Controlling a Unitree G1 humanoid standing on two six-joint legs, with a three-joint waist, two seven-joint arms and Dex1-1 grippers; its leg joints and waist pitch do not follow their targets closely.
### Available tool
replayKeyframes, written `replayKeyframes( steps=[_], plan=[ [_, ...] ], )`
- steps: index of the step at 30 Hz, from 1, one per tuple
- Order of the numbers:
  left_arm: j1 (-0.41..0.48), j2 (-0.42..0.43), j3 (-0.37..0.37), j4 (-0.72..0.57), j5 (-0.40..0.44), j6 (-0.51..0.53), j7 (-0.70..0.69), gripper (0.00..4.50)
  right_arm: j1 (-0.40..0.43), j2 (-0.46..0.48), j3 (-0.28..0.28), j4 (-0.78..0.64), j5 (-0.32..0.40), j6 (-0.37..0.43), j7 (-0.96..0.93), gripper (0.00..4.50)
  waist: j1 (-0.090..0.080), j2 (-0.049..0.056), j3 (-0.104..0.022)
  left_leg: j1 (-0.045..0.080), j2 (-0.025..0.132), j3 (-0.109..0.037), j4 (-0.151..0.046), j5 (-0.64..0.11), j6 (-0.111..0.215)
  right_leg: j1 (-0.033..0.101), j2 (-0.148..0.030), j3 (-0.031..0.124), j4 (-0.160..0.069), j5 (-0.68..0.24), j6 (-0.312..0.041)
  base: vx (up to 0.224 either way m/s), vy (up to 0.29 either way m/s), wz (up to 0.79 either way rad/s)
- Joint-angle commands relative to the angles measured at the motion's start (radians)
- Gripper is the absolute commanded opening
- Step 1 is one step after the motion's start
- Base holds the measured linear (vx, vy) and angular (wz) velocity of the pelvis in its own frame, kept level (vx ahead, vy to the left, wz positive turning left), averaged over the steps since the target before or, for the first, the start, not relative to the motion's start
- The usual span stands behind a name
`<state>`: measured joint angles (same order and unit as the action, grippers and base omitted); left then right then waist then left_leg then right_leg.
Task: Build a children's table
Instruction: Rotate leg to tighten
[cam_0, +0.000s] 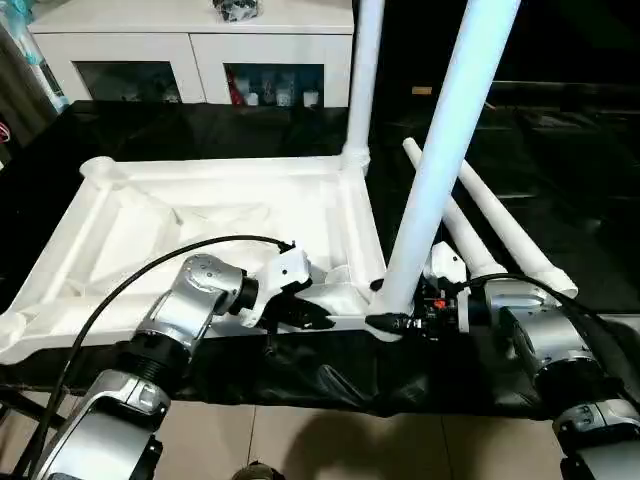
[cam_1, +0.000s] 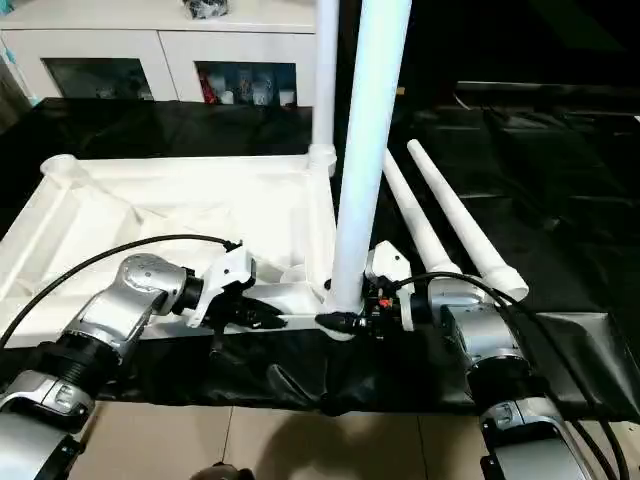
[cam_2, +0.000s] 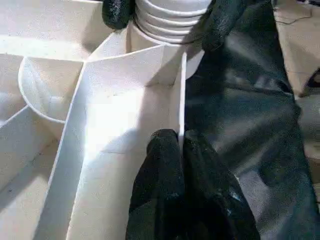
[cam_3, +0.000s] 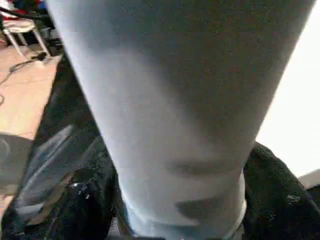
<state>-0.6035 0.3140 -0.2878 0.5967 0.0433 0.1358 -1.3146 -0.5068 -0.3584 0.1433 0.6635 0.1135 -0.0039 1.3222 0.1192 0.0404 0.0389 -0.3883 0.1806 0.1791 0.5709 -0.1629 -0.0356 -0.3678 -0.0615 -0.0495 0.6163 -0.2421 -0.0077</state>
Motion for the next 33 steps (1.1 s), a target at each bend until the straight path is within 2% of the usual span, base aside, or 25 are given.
replayKeyframes(
  steps=[1,5,7,8,11,12,13,16,17,21,23,25,27,28,29,31,33],
  plan=[
    [-0.024,-0.024,0.004,-0.021,-0.034,-0.014,0.011,0.0,0.033,0.039,0.102,-0.01,-0.014,0.029,0.07,2.83,0.002,-0.008,-0.059,0.021,0.062,-0.02,-0.05,-0.132,0.109,0.034,-0.091,0.037,-0.059,0.08,-0.279,0.0,0.0,0.0],
    [-0.026,-0.036,0.013,-0.014,-0.029,-0.017,0.051,0.0,0.024,0.085,0.062,0.044,-0.031,-0.009,-0.065,2.75,0.001,-0.008,-0.058,0.021,0.062,-0.02,-0.051,-0.139,0.102,0.034,-0.093,0.037,-0.06,0.062,-0.278,0.0,0.0,0.0],
    [-0.029,-0.045,0.018,-0.008,-0.026,-0.017,0.078,0.0,0.018,0.104,0.043,0.069,-0.039,-0.024,-0.132,2.74,-0.005,-0.008,-0.053,0.023,0.062,-0.021,-0.057,-0.18,0.075,0.031,-0.093,0.038,-0.067,-0.005,-0.275,0.0,0.0,0.0],
    [-0.035,-0.06,0.027,-0.001,-0.023,-0.013,0.116,0.0,0.007,0.126,0.018,0.099,-0.05,-0.029,-0.228,2.74,-0.007,-0.008,-0.052,0.023,0.061,-0.022,-0.058,-0.187,0.068,0.032,-0.093,0.039,-0.068,-0.022,-0.272,0.0,0.0,0.0],
    [-0.058,-0.116,0.051,0.028,0.003,-0.001,0.266,0.0,-0.027,0.196,-0.054,0.184,-0.062,-0.011,-0.511,2.73,-0.024,-0.001,-0.048,0.028,0.062,-0.025,-0.068,-0.241,0.018,0.026,-0.095,0.043,-0.074,-0.104,-0.268,0.0,0.0,0.0],
    [-0.061,-0.122,0.053,0.031,0.007,0.0,0.283,0.0,-0.03,0.203,-0.06,0.191,-0.062,-0.009,-0.536,2.73,-0.029,-0.004,-0.048,0.032,0.06,-0.027,-0.07,-0.272,-0.002,0.025,-0.095,0.044,-0.079,-0.148,-0.261,0.0,0.0,0.0],
    [-0.067,-0.138,0.057,0.036,0.011,0.009,0.315,0.0,-0.033,0.219,-0.071,0.203,-0.057,-0.005,-0.574,2.72,-0.031,-0.003,-0.048,0.03,0.06,-0.025,-0.069,-0.271,-0.003,0.027,-0.095,0.047,-0.079,-0.149,-0.254,0.0,0.0,0.0],
    [-0.082,-0.19,0.069,0.049,0.027,0.043,0.431,0.0,-0.045,0.272,-0.1,0.239,-0.056,-0.007,-0.716,2.72,-0.031,-0.003,-0.051,0.027,0.056,-0.024,-0.065,-0.224,0.012,0.028,-0.093,0.048,-0.076,-0.081,-0.248,0.0,0.0,0.0],
    [-0.085,-0.204,0.07,0.049,0.028,0.052,0.454,0.0,-0.05,0.287,-0.105,0.251,-0.057,-0.005,-0.755,2.72,-0.029,0.0,-0.052,0.027,0.057,-0.024,-0.064,-0.216,0.013,0.029,-0.094,0.048,-0.075,-0.069,-0.248,0.0,0.0,0.0],
    [-0.093,-0.256,0.072,0.059,0.033,0.061,0.52,0.0,-0.064,0.346,-0.103,0.293,-0.08,-0.047,-0.847,2.72,-0.029,0.001,-0.054,0.023,0.054,-0.023,-0.061,-0.199,0.032,0.03,-0.093,0.046,-0.074,-0.022,-0.246,0.0,0.0,0.0],
    [-0.092,-0.26,0.064,0.057,0.034,0.053,0.508,0.0,-0.066,0.353,-0.097,0.295,-0.084,-0.061,-0.852,3.28,-0.029,0.002,-0.053,0.022,0.055,-0.023,-0.062,-0.208,0.039,0.03,-0.092,0.045,-0.076,-0.034,-0.24,0.0,0.0,0.0],
    [-0.084,-0.247,0.054,0.042,0.029,0.042,0.467,0.0,-0.065,0.347,-0.101,0.286,-0.072,-0.056,-0.82,3.44,-0.029,0.005,-0.053,0.023,0.056,-0.023,-0.063,-0.214,0.042,0.031,-0.092,0.045,-0.077,-0.039,-0.236,0.0,0.0,0.0],
    [-0.074,-0.226,0.044,0.026,0.02,0.023,0.416,0.0,-0.064,0.331,-0.091,0.276,-0.078,-0.066,-0.778,3.5,-0.029,0.009,-0.055,0.023,0.057,-0.024,-0.063,-0.214,0.043,0.031,-0.091,0.045,-0.075,-0.024,-0.236,0.0,0.0,0.0],
    [-0.074,-0.226,0.044,0.025,0.02,0.023,0.415,0.0,-0.064,0.331,-0.09,0.276,-0.079,-0.066,-0.778,3.61,-0.03,0.007,-0.056,0.023,0.057,-0.024,-0.063,-0.206,0.045,0.032,-0.091,0.045,-0.074,-0.004,-0.239,0.0,0.0,0.0],
    [-0.061,-0.198,0.035,0.006,0.009,0.007,0.357,0.0,-0.058,0.297,-0.074,0.26,-0.085,-0.08,-0.718,3.61,-0.029,0.007,-0.056,0.022,0.057,-0.024,-0.062,-0.199,0.048,0.033,-0.091,0.044,-0.072,0.01,-0.241,0.0,0.0,0.0],
    [-0.052,-0.176,0.03,-0.009,0.0,0.0,0.313,0.0,-0.052,0.267,-0.057,0.248,-0.09,-0.089,-0.658,3.61,-0.026,0.005,-0.06,0.017,0.055,-0.023,-0.056,-0.163,0.068,0.039,-0.09,0.04,-0.065,0.077,-0.248,0.0,0.0,0.0],
    [-0.047,-0.161,0.026,-0.018,-0.006,-0.006,0.278,0.0,-0.05,0.242,-0.046,0.25,-0.097,-0.106,-0.613,3.61,-0.024,0.005,-0.06,0.016,0.055,-0.02,-0.052,-0.14,0.088,0.036,-0.09,0.04,-0.063,0.108,-0.254,0.0,0.0,0.0]
  ],
)
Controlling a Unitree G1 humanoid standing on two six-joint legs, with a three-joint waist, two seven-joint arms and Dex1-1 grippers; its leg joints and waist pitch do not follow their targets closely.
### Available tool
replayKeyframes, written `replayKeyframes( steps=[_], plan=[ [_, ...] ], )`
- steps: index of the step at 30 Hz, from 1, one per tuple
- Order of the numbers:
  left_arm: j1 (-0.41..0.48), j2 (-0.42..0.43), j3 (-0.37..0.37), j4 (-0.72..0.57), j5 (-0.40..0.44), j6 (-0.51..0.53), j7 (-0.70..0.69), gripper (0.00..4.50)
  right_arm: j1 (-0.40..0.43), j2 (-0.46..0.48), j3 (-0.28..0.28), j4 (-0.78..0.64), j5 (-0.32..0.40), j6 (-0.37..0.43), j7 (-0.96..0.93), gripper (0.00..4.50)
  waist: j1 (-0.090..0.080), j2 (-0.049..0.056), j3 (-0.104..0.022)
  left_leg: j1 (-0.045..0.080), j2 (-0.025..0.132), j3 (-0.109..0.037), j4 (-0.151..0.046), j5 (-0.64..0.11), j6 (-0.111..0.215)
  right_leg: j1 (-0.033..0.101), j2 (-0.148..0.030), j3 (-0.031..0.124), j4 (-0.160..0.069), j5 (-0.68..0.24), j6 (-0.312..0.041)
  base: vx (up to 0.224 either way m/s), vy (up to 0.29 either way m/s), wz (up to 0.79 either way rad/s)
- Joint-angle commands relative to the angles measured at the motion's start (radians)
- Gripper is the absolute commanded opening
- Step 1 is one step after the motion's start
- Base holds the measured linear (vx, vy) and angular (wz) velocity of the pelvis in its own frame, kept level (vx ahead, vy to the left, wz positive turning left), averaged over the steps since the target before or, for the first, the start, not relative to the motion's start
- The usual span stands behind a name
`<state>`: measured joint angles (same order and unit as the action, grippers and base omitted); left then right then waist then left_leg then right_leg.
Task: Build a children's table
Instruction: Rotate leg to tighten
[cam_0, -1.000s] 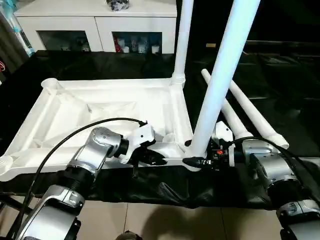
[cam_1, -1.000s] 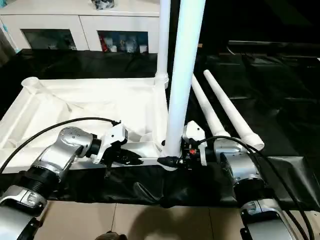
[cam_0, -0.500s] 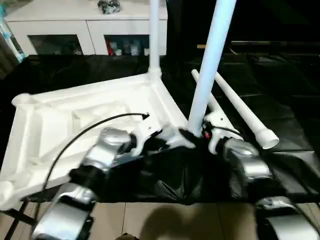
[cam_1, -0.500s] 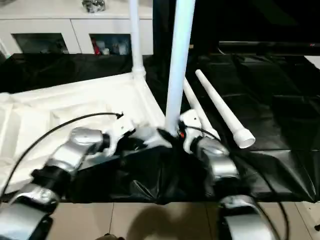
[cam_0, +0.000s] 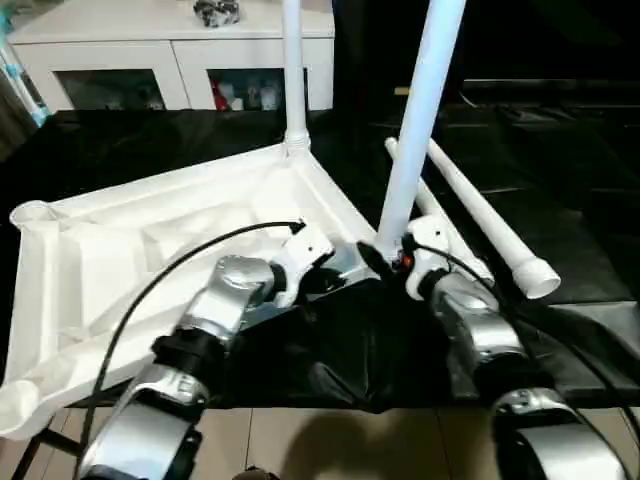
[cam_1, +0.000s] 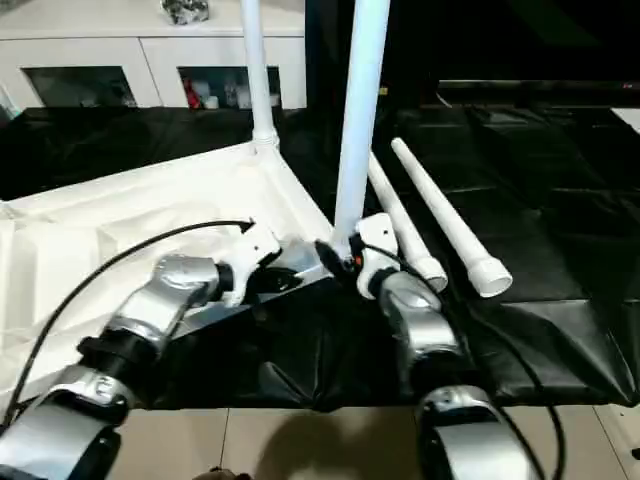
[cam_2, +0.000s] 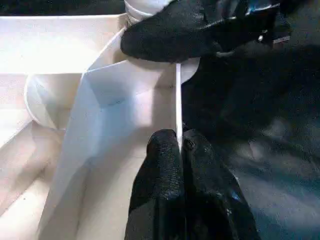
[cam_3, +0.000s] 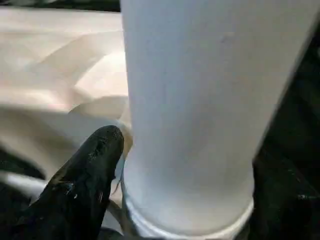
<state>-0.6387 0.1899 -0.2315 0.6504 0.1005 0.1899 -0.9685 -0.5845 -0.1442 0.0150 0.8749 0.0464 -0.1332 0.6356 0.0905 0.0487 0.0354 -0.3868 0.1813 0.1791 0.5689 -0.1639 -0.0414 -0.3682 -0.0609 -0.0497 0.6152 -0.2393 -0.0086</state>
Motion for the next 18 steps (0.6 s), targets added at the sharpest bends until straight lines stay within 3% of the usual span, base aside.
replayKeyframes(
  steps=[1,6,11,12,18],
  plan=[
    [-0.008,-0.025,-0.034,-0.078,-0.07,-0.062,-0.096,0.0,0.033,0.012,0.089,0.028,-0.024,0.017,0.124,3.61,0.006,-0.003,-0.057,0.016,0.055,-0.019,-0.049,-0.136,0.099,0.037,-0.091,0.038,-0.061,0.112,-0.26,0.0,0.0,0.0],
    [-0.002,0.023,-0.046,-0.084,-0.076,-0.069,-0.194,0.0,0.059,-0.056,0.118,-0.039,0.009,0.014,0.339,3.61,0.014,-0.006,-0.058,0.016,0.059,-0.019,-0.047,-0.132,0.123,0.036,-0.088,0.035,-0.056,0.128,-0.267,0.0,0.0,0.0],
    [-0.01,0.065,-0.055,-0.069,-0.078,-0.082,-0.271,0.0,0.077,-0.118,0.153,-0.087,0.027,0.039,0.52,3.61,0.019,-0.008,-0.056,0.018,0.062,-0.019,-0.049,-0.156,0.116,0.034,-0.09,0.036,-0.061,0.068,-0.269,0.0,0.0,0.0],
    [-0.013,0.08,-0.058,-0.066,-0.081,-0.084,-0.301,0.0,0.084,-0.14,0.169,-0.107,0.032,0.065,0.591,3.35,0.022,-0.011,-0.055,0.018,0.061,-0.018,-0.048,-0.154,0.117,0.034,-0.09,0.036,-0.061,0.066,-0.271,0.0,0.0,0.0],
    [-0.014,0.114,-0.071,-0.062,-0.083,-0.08,-0.365,0.0,0.104,-0.181,0.21,-0.171,0.053,0.138,0.726,2.96,0.031,-0.013,-0.057,0.018,0.062,-0.019,-0.047,-0.131,0.125,0.034,-0.091,0.035,-0.057,0.092,-0.276,0.0,0.0,0.0]
  ],
)
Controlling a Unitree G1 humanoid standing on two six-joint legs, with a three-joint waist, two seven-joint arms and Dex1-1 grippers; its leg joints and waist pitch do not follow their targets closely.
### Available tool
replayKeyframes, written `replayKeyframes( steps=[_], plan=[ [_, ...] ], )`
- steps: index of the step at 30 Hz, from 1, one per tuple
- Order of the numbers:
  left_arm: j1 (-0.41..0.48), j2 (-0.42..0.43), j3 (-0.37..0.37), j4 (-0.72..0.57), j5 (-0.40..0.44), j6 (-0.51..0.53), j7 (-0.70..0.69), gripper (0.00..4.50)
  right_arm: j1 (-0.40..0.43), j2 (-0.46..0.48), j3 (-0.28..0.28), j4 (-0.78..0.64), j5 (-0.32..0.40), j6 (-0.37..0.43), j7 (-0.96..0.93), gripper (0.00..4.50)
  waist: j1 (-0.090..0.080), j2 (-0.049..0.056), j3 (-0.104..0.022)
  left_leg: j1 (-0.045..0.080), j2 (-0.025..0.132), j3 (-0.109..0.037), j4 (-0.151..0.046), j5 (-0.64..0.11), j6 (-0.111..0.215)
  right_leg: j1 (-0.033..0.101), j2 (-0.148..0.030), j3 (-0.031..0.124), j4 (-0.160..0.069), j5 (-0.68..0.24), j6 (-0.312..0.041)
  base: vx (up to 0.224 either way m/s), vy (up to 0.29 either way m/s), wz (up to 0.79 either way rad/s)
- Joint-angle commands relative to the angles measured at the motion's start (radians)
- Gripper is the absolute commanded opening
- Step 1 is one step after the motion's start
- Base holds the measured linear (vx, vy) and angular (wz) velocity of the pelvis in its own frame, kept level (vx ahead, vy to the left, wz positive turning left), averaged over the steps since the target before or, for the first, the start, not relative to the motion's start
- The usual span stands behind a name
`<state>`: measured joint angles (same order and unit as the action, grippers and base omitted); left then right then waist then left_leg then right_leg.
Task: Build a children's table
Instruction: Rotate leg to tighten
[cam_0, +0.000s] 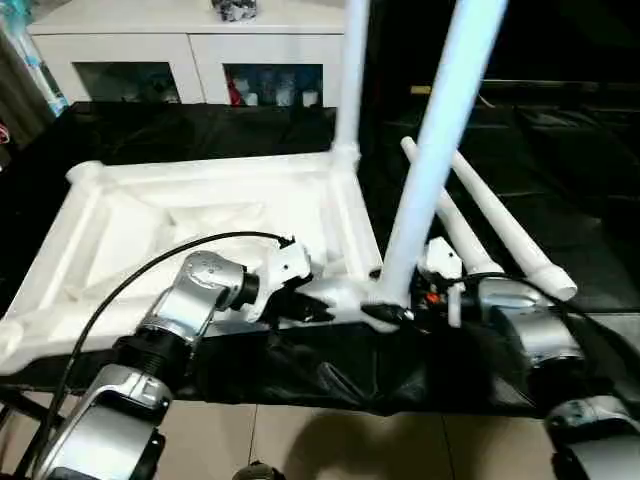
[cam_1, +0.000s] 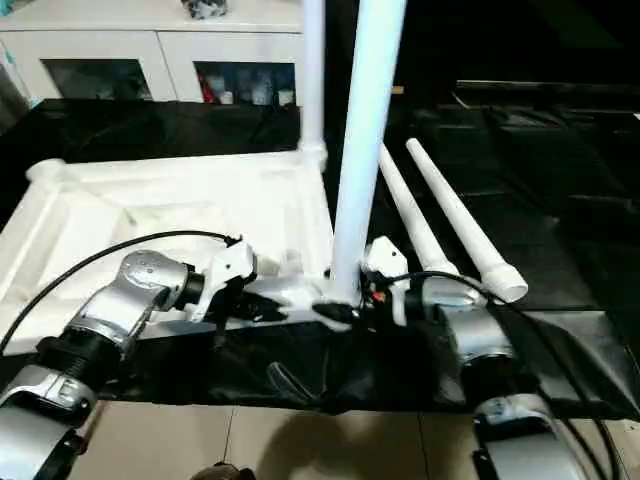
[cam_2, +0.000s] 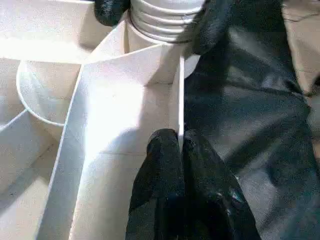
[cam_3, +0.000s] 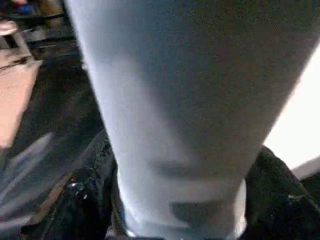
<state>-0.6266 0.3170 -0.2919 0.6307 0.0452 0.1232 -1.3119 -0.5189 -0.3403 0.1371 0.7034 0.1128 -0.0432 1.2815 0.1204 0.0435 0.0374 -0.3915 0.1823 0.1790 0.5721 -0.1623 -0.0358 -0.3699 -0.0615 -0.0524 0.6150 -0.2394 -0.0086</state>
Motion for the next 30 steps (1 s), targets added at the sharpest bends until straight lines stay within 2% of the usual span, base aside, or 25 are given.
replayKeyframes(
  steps=[1,5,9,10,11,12,13,14,15,16,17,18,21,24,25,26,27,28,30],
  plan=[
    [-0.024,-0.008,-0.013,-0.042,-0.027,-0.012,-0.034,0.0,0.044,0.01,0.094,-0.014,-0.008,0.063,0.098,2.89,0.002,-0.009,-0.059,0.024,0.061,-0.02,-0.05,-0.131,0.118,0.036,-0.09,0.038,-0.057,0.088,-0.275,0.0,0.0,0.0],
    [-0.019,-0.007,-0.014,-0.041,-0.027,-0.016,-0.037,0.0,0.054,0.015,0.098,-0.027,-0.005,0.076,0.109,2.77,0.005,-0.008,-0.058,0.026,0.063,-0.019,-0.052,-0.149,0.105,0.033,-0.092,0.039,-0.059,0.057,-0.275,0.0,0.0,0.0],
    [-0.016,-0.034,0.002,-0.034,-0.031,-0.016,0.02,0.0,0.068,0.047,0.089,-0.018,-0.015,0.062,0.046,2.77,0.006,-0.009,-0.058,0.025,0.062,-0.019,-0.053,-0.148,0.094,0.034,-0.092,0.039,-0.059,0.05,-0.273,0.0,0.0,0.0],
    [-0.024,-0.059,0.019,-0.021,-0.029,-0.011,0.08,0.0,0.06,0.078,0.062,0.013,-0.028,0.028,-0.054,2.77,0.006,-0.008,-0.055,0.026,0.062,-0.019,-0.055,-0.164,0.087,0.032,-0.094,0.04,-0.063,0.024,-0.27,0.0,0.0,0.0],
    [-0.025,-0.064,0.022,-0.019,-0.029,-0.01,0.09,0.0,0.058,0.083,0.057,0.018,-0.03,0.021,-0.072,2.77,0.004,-0.007,-0.052,0.027,0.063,-0.019,-0.057,-0.183,0.077,0.029,-0.095,0.041,-0.066,-0.004,-0.269,0.0,0.0,0.0],
    [-0.03,-0.085,0.034,-0.01,-0.026,-0.002,0.139,0.0,0.043,0.117,0.024,0.05,-0.036,0.016,-0.185,2.77,0.001,-0.006,-0.052,0.03,0.063,-0.022,-0.062,-0.208,0.054,0.031,-0.098,0.041,-0.071,-0.06,-0.263,0.0,0.0,0.0],
    [-0.032,-0.093,0.037,-0.007,-0.023,0.001,0.159,0.0,0.035,0.129,0.011,0.063,-0.037,0.023,-0.228,2.76,-0.003,-0.005,-0.049,0.032,0.064,-0.022,-0.065,-0.223,0.042,0.028,-0.097,0.043,-0.073,-0.085,-0.262,0.0,0.0,0.0],
    [-0.038,-0.107,0.043,0.004,-0.013,0.006,0.207,0.0,0.021,0.15,-0.01,0.086,-0.04,0.031,-0.305,2.76,-0.009,-0.007,-0.048,0.031,0.062,-0.025,-0.071,-0.251,0.022,0.032,-0.098,0.041,-0.077,-0.134,-0.255,0.0,0.0,0.0],
    [-0.048,-0.129,0.052,0.022,0.0,0.02,0.276,0.0,0.006,0.178,-0.036,0.112,-0.039,0.04,-0.398,2.76,-0.015,-0.008,-0.047,0.028,0.06,-0.024,-0.071,-0.255,0.016,0.033,-0.096,0.042,-0.076,-0.145,-0.25,0.0,0.0,0.0],
    [-0.061,-0.156,0.066,0.045,0.013,0.04,0.364,0.0,-0.009,0.209,-0.063,0.139,-0.038,0.045,-0.501,2.76,-0.023,-0.005,-0.047,0.036,0.06,-0.026,-0.074,-0.275,-0.005,0.027,-0.096,0.044,-0.082,-0.171,-0.241,0.0,0.0,0.0],
    [-0.062,-0.158,0.067,0.046,0.014,0.042,0.37,0.0,-0.01,0.211,-0.064,0.141,-0.037,0.046,-0.507,2.76,-0.025,-0.005,-0.048,0.038,0.061,-0.025,-0.073,-0.277,-0.01,0.025,-0.097,0.046,-0.082,-0.17,-0.241,0.0,0.0,0.0],
    [-0.072,-0.175,0.079,0.059,0.018,0.058,0.423,0.0,-0.015,0.228,-0.078,0.153,-0.032,0.05,-0.553,2.76,-0.028,-0.008,-0.048,0.033,0.058,-0.025,-0.073,-0.273,-0.006,0.029,-0.096,0.047,-0.082,-0.162,-0.238,0.0,0.0,0.0],
    [-0.103,-0.227,0.105,0.104,0.028,0.075,0.564,0.0,-0.023,0.275,-0.097,0.19,-0.048,0.04,-0.693,2.76,-0.027,-0.007,-0.051,0.032,0.055,-0.021,-0.067,-0.224,0.013,0.028,-0.094,0.048,-0.081,-0.104,-0.233,0.0,0.0,0.0],
    [-0.11,-0.25,0.103,0.113,0.03,0.066,0.579,0.0,-0.026,0.299,-0.106,0.208,-0.059,0.022,-0.746,2.76,-0.024,-0.009,-0.054,0.027,0.054,-0.021,-0.062,-0.185,0.037,0.033,-0.094,0.046,-0.077,-0.037,-0.231,0.0,0.0,0.0],
    [-0.108,-0.261,0.091,0.11,0.033,0.054,0.559,0.0,-0.027,0.311,-0.112,0.21,-0.051,0.02,-0.746,3.31,-0.023,-0.003,-0.054,0.027,0.054,-0.022,-0.062,-0.182,0.042,0.033,-0.095,0.045,-0.075,-0.028,-0.231,0.0,0.0,0.0],
    [-0.103,-0.266,0.08,0.104,0.037,0.045,0.536,0.0,-0.032,0.314,-0.112,0.217,-0.058,0.011,-0.755,3.31,-0.024,-0.006,-0.054,0.026,0.055,-0.022,-0.062,-0.181,0.05,0.034,-0.095,0.044,-0.076,-0.018,-0.231,0.0,0.0,0.0],
    [-0.103,-0.266,0.08,0.104,0.037,0.045,0.536,0.0,-0.032,0.314,-0.112,0.217,-0.058,0.011,-0.755,3.45,-0.024,-0.003,-0.054,0.026,0.055,-0.022,-0.063,-0.187,0.054,0.033,-0.095,0.044,-0.077,-0.018,-0.231,0.0,0.0,0.0],
    [-0.1,-0.266,0.074,0.099,0.037,0.043,0.523,0.0,-0.034,0.312,-0.112,0.218,-0.06,0.008,-0.755,3.53,-0.025,0.0,-0.053,0.026,0.056,-0.023,-0.065,-0.202,0.051,0.033,-0.095,0.043,-0.078,-0.035,-0.232,0.0,0.0,0.0],
    [-0.098,-0.263,0.066,0.098,0.04,0.036,0.512,0.0,-0.036,0.309,-0.118,0.216,-0.052,0.009,-0.751,3.75,-0.026,-0.002,-0.052,0.028,0.056,-0.023,-0.066,-0.215,0.048,0.033,-0.094,0.044,-0.079,-0.048,-0.231,0.0,0.0,0.0]
  ],
)
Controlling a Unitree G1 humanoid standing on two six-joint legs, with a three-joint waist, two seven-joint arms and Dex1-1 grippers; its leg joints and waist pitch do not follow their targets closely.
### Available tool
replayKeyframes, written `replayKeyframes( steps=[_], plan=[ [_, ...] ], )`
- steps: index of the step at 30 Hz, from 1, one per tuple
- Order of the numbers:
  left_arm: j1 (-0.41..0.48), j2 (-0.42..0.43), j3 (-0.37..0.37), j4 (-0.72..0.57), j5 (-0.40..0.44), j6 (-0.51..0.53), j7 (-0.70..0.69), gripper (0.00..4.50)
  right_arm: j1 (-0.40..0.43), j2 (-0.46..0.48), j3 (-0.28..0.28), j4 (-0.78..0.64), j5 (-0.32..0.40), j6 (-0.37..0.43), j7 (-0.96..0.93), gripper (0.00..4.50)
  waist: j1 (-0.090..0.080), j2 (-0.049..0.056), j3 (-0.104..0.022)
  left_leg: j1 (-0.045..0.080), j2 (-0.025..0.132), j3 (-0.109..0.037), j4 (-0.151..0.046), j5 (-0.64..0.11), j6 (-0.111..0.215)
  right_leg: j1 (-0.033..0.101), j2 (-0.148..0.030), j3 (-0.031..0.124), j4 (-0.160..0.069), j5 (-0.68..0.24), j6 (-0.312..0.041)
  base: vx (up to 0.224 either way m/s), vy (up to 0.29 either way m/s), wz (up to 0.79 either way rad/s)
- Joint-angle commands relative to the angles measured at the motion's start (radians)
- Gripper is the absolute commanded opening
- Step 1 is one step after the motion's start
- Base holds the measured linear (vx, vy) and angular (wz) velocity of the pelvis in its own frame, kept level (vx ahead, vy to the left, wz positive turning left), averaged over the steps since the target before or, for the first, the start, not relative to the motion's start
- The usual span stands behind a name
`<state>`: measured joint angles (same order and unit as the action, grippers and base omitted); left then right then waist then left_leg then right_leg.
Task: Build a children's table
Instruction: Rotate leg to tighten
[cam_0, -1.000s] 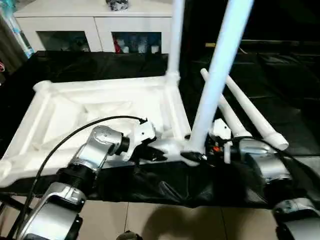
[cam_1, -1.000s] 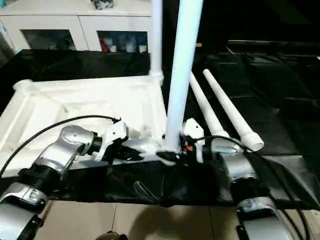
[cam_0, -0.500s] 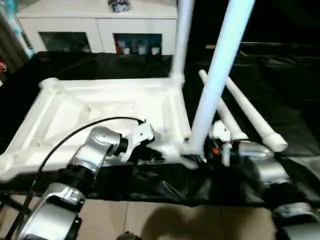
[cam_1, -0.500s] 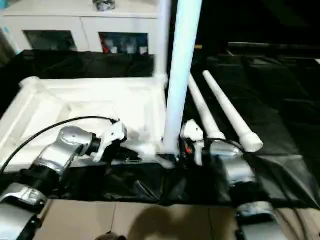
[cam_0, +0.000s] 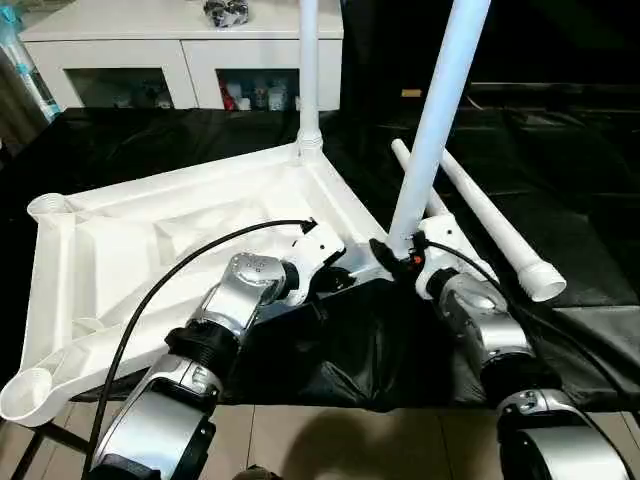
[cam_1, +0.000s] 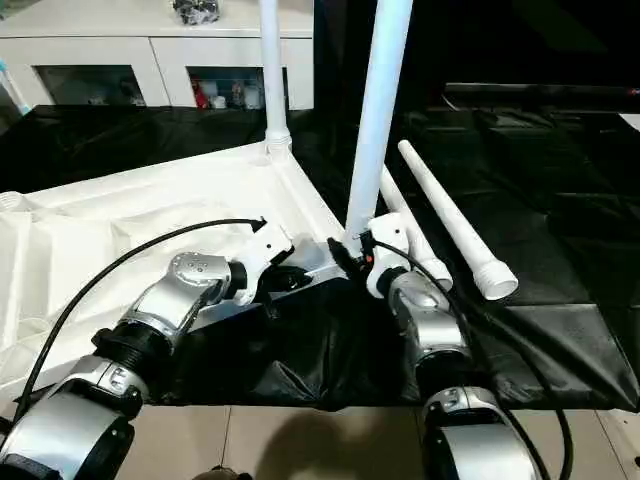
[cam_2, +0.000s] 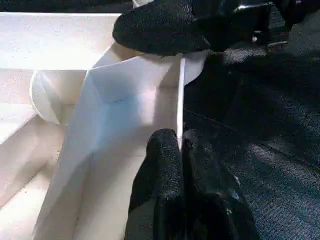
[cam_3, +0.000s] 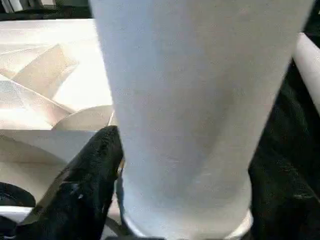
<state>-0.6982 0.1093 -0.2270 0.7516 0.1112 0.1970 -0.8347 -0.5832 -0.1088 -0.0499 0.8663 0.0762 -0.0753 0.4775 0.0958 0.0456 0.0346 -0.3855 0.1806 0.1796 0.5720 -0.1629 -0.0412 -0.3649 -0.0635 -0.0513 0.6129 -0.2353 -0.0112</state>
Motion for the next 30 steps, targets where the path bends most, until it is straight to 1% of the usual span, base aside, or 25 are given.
replayKeyframes(
  steps=[1,5,6,7,9,10,11,12,13,14,15,16,17,19,20,21,22,23,24,25,26,27,28,29,30],
  plan=[
    [-0.026,-0.051,-0.004,-0.022,-0.028,-0.047,0.027,0.0,0.027,0.07,0.068,0.047,-0.016,0.036,0.046,3.84,-0.002,-0.003,-0.049,0.021,0.059,-0.024,-0.067,-0.221,0.048,0.028,-0.093,0.043,-0.078,-0.056,-0.228,0.0,0.0,0.0],
    [-0.028,-0.046,-0.012,-0.014,-0.026,-0.059,0.022,0.0,0.023,0.039,0.059,0.034,-0.041,-0.003,-0.005,3.95,-0.003,-0.003,-0.051,0.021,0.058,-0.024,-0.066,-0.21,0.047,0.029,-0.093,0.044,-0.074,-0.027,-0.232,0.0,0.0,0.0],
    [-0.028,-0.045,-0.014,-0.013,-0.024,-0.062,0.023,0.0,0.025,0.034,0.058,0.029,-0.041,-0.005,-0.006,3.95,-0.003,-0.008,-0.051,0.021,0.059,-0.023,-0.066,-0.208,0.049,0.028,-0.092,0.043,-0.075,-0.025,-0.233,0.0,0.0,0.0],
    [-0.028,-0.044,-0.018,-0.011,-0.019,-0.072,0.027,0.0,0.033,0.019,0.052,0.004,-0.034,-0.006,0.001,3.95,-0.001,-0.005,-0.05,0.021,0.058,-0.023,-0.065,-0.203,0.056,0.028,-0.093,0.044,-0.075,-0.026,-0.232,0.0,0.0,0.0],
    [-0.027,-0.043,-0.022,-0.01,-0.008,-0.088,0.035,0.0,0.065,-0.022,0.045,-0.075,-0.022,-0.006,0.042,3.95,0.005,-0.012,-0.049,0.021,0.059,-0.022,-0.064,-0.192,0.065,0.031,-0.09,0.044,-0.077,-0.026,-0.218,0.0,0.0,0.0],
    [-0.027,-0.043,-0.022,-0.01,-0.003,-0.093,0.04,0.0,0.081,-0.042,0.043,-0.113,-0.017,-0.005,0.062,3.95,0.01,-0.012,-0.052,0.019,0.059,-0.022,-0.061,-0.172,0.075,0.033,-0.092,0.044,-0.074,-0.001,-0.211,0.0,0.0,0.0],
    [-0.027,-0.043,-0.019,-0.008,-0.001,-0.098,0.043,0.0,0.112,-0.08,0.044,-0.18,-0.009,0.002,0.108,3.95,0.012,-0.008,-0.053,0.019,0.059,-0.022,-0.06,-0.165,0.08,0.032,-0.092,0.044,-0.072,0.01,-0.21,0.0,0.0,0.0],
    [-0.027,-0.043,-0.017,-0.007,0.0,-0.099,0.046,0.0,0.122,-0.093,0.044,-0.2,-0.006,0.005,0.122,3.95,0.021,-0.011,-0.054,0.022,0.059,-0.02,-0.055,-0.152,0.092,0.032,-0.091,0.044,-0.073,0.039,-0.199,0.0,0.0,0.0],
    [-0.028,-0.042,-0.017,-0.003,0.0,-0.111,0.048,0.0,0.153,-0.134,0.039,-0.266,0.008,0.02,0.167,3.95,0.021,-0.009,-0.055,0.018,0.058,-0.021,-0.054,-0.142,0.098,0.035,-0.092,0.044,-0.069,0.058,-0.201,0.0,0.0,0.0],
    [-0.027,-0.041,-0.018,-0.001,0.001,-0.117,0.051,0.0,0.169,-0.156,0.033,-0.301,0.02,0.029,0.193,3.95,0.023,-0.01,-0.054,0.014,0.055,-0.022,-0.052,-0.126,0.118,0.036,-0.088,0.04,-0.068,0.091,-0.197,0.0,0.0,0.0],
    [-0.027,-0.041,-0.019,-0.001,0.002,-0.121,0.053,0.0,0.181,-0.17,0.029,-0.323,0.029,0.034,0.211,3.95,0.023,-0.01,-0.054,0.014,0.055,-0.022,-0.052,-0.126,0.118,0.036,-0.088,0.04,-0.068,0.091,-0.197,0.0,0.0,0.0],
    [-0.027,-0.041,-0.016,0.0,-0.004,-0.126,0.048,0.0,0.193,-0.187,0.023,-0.349,0.039,0.043,0.228,3.95,0.022,-0.008,-0.054,0.01,0.052,-0.022,-0.049,-0.124,0.131,0.036,-0.091,0.038,-0.068,0.082,-0.204,0.0,0.0,0.0],
    [-0.026,-0.041,-0.014,-0.001,-0.009,-0.13,0.044,0.0,0.205,-0.204,0.02,-0.371,0.045,0.049,0.243,3.95,0.022,-0.007,-0.055,0.01,0.052,-0.021,-0.048,-0.126,0.134,0.036,-0.092,0.037,-0.07,0.071,-0.205,0.0,0.0,0.0],
    [-0.027,-0.04,-0.012,-0.002,-0.013,-0.131,0.04,0.44,0.217,-0.222,0.02,-0.393,0.05,0.053,0.255,3.99,0.021,-0.007,-0.056,0.009,0.053,-0.022,-0.046,-0.117,0.141,0.034,-0.091,0.037,-0.07,0.061,-0.211,0.0,0.0,0.0],
    [-0.026,-0.036,-0.006,-0.009,-0.022,-0.13,0.032,0.44,0.244,-0.26,0.016,-0.443,0.067,0.072,0.288,3.99,0.02,-0.006,-0.056,0.009,0.053,-0.021,-0.045,-0.11,0.145,0.032,-0.089,0.037,-0.068,0.065,-0.217,0.0,0.0,0.0],
    [-0.026,-0.036,-0.006,-0.009,-0.022,-0.13,0.032,0.55,0.244,-0.26,0.016,-0.443,0.067,0.072,0.288,3.99,0.028,-0.004,-0.06,0.012,0.055,-0.021,-0.041,-0.099,0.152,0.032,-0.089,0.037,-0.065,0.085,-0.218,0.0,0.0,0.0],
    [-0.023,-0.028,0.011,-0.033,-0.041,-0.118,0.017,0.59,0.276,-0.297,0.018,-0.506,0.097,0.115,0.347,3.99,0.027,-0.007,-0.065,0.008,0.054,-0.021,-0.036,-0.069,0.167,0.033,-0.087,0.035,-0.058,0.141,-0.228,0.0,0.0,0.0],
    [-0.022,-0.025,0.015,-0.04,-0.044,-0.117,0.014,0.68,0.286,-0.306,0.02,-0.526,0.105,0.13,0.361,3.99,0.033,-0.005,-0.066,0.008,0.057,-0.022,-0.034,-0.052,0.176,0.033,-0.087,0.034,-0.053,0.171,-0.23,0.0,0.0,0.0],
    [-0.02,-0.017,0.026,-0.058,-0.052,-0.113,0.011,0.78,0.302,-0.32,0.027,-0.562,0.12,0.163,0.39,3.99,0.035,-0.006,-0.064,0.003,0.059,-0.023,-0.032,-0.038,0.195,0.031,-0.088,0.031,-0.049,0.199,-0.237,0.0,0.0,0.0],
    [-0.021,-0.007,0.04,-0.078,-0.059,-0.107,0.015,0.78,0.316,-0.328,0.039,-0.59,0.129,0.193,0.413,3.99,0.036,-0.012,-0.064,0.001,0.06,-0.022,-0.03,-0.037,0.206,0.03,-0.089,0.028,-0.047,0.201,-0.241,0.0,0.0,0.0],
    [-0.021,-0.007,0.04,-0.078,-0.059,-0.107,0.015,0.78,0.316,-0.328,0.039,-0.59,0.129,0.193,0.413,3.99,0.037,-0.009,-0.063,0.0,0.061,-0.023,-0.031,-0.042,0.209,0.029,-0.091,0.028,-0.047,0.191,-0.243,0.0,0.0,0.0],
    [-0.027,0.003,0.053,-0.087,-0.063,-0.096,0.03,0.78,0.324,-0.33,0.052,-0.607,0.128,0.216,0.423,3.99,0.033,-0.008,-0.061,-0.001,0.06,-0.023,-0.031,-0.056,0.206,0.026,-0.092,0.027,-0.049,0.157,-0.245,0.0,0.0,0.0],
    [-0.037,0.02,0.07,-0.097,-0.065,-0.088,0.048,0.78,0.328,-0.324,0.073,-0.612,0.116,0.225,0.427,3.99,0.03,-0.01,-0.061,-0.001,0.058,-0.023,-0.031,-0.073,0.196,0.025,-0.092,0.026,-0.051,0.117,-0.246,0.0,0.0,0.0],
    [-0.044,0.031,0.079,-0.101,-0.066,-0.083,0.06,0.78,0.33,-0.321,0.086,-0.617,0.108,0.23,0.427,3.99,0.026,-0.008,-0.058,-0.002,0.058,-0.023,-0.033,-0.086,0.191,0.024,-0.092,0.025,-0.054,0.093,-0.246,0.0,0.0,0.0],
    [-0.053,0.05,0.093,-0.107,-0.062,-0.074,0.076,0.78,0.326,-0.31,0.1,-0.611,0.094,0.234,0.415,3.99,0.022,-0.007,-0.056,0.0,0.057,-0.023,-0.035,-0.115,0.175,0.021,-0.093,0.026,-0.061,0.037,-0.241,0.0,0.0,0.0]
  ],
)
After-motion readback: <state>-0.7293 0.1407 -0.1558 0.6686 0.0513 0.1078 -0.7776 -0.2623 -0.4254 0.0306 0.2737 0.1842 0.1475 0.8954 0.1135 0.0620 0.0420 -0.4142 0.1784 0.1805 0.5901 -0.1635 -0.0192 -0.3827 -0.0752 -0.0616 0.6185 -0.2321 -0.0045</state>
